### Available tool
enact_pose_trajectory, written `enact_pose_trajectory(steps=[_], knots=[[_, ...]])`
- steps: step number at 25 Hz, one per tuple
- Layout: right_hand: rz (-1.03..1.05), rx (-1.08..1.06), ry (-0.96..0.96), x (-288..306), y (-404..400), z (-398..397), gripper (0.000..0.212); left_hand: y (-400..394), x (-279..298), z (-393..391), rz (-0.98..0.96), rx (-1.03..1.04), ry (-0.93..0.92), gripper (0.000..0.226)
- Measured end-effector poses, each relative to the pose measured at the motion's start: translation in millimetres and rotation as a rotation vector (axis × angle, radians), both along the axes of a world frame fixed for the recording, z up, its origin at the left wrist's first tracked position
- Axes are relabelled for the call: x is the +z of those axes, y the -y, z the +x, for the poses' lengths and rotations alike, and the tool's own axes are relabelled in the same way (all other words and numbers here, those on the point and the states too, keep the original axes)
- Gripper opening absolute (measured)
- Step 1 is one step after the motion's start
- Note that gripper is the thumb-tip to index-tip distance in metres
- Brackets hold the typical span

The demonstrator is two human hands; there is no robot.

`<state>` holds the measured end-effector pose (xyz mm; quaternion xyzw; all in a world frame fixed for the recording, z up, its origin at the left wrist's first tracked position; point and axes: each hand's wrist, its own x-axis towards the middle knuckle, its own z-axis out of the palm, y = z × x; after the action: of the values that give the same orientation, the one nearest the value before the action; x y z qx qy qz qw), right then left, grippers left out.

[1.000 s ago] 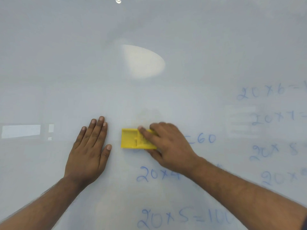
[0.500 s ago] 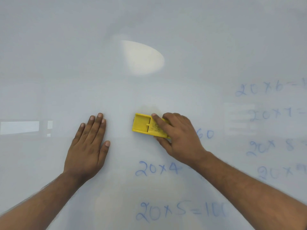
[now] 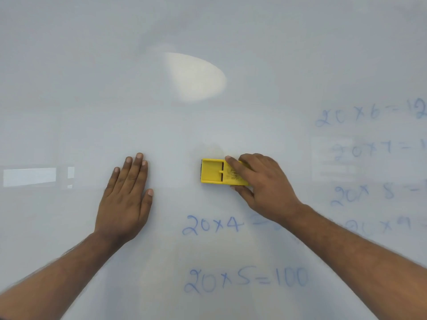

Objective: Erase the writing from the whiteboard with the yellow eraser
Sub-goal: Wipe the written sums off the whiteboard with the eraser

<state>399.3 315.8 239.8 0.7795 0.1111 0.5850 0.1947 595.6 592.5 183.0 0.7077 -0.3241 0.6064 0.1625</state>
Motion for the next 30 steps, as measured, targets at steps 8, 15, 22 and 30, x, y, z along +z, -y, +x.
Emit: enact_pose_trajectory(steps=[8, 15, 22, 30], knots=[[-0.14, -0.03, -0.064, -10, 46, -25, 0.051, 40, 10, -18, -0.003, -0.026, 0.008, 0.064], [-0.016, 0.054, 0.009, -5, 50, -14, 0.053, 41, 4, -15, -0.004, -0.007, 0.01, 0.064], [-0.17, -0.004, -0.062, -12, 95, -40, 0.051, 41, 3, -16, -0.022, -0.005, 0.002, 0.064], [-0.014, 0.073, -0.022, -13, 86, -33, 0.053, 41, -1, -13, -0.024, 0.015, -0.004, 0.064]])
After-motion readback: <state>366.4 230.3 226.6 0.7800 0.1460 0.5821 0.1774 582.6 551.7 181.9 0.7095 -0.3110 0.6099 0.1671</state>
